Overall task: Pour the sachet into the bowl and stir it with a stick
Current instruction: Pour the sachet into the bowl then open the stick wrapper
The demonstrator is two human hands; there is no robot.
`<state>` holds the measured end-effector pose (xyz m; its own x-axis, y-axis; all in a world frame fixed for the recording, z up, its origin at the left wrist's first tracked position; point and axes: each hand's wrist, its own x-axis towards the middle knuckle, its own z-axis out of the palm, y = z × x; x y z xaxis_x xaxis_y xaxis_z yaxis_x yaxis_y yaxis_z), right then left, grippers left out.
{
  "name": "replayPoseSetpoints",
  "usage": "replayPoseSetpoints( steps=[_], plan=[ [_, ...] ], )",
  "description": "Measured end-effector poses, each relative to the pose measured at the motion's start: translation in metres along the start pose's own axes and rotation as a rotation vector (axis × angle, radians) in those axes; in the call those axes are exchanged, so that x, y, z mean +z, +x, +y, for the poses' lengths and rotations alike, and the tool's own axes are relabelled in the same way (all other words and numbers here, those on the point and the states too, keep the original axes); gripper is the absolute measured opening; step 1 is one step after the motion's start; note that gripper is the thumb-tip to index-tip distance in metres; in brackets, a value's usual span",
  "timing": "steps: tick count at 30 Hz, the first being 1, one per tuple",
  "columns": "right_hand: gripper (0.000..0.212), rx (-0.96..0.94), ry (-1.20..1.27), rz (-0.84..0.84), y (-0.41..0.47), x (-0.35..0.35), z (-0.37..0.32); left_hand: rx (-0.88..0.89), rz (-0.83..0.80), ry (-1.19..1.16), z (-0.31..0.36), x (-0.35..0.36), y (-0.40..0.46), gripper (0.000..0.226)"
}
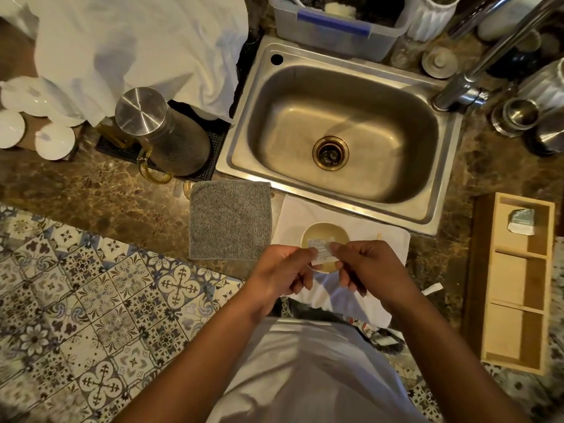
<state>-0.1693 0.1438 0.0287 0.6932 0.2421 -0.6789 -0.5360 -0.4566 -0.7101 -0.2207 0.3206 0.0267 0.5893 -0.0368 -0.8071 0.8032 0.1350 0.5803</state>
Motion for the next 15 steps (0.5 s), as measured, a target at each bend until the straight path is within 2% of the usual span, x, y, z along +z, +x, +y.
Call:
replayPoseSetpoints(
  steps=[7, 11, 15],
  plan=[
    [0.039, -0.012, 0.007, 0.003, 0.0008, 0.0016, 0.0022, -0.033, 0.002, 0.012, 0.0028, 0.0010, 0.0011, 0.035],
    [0.026, -0.042, 0.040, -0.006, 0.0005, 0.0009, 0.0023, -0.039, 0.000, 0.021, 0.0029, 0.0013, 0.0002, 0.032],
    [0.038, -0.075, -0.046, -0.032, 0.0007, -0.0002, 0.0022, -0.020, -0.011, 0.007, 0.0026, -0.0011, -0.0014, 0.033]
  ],
)
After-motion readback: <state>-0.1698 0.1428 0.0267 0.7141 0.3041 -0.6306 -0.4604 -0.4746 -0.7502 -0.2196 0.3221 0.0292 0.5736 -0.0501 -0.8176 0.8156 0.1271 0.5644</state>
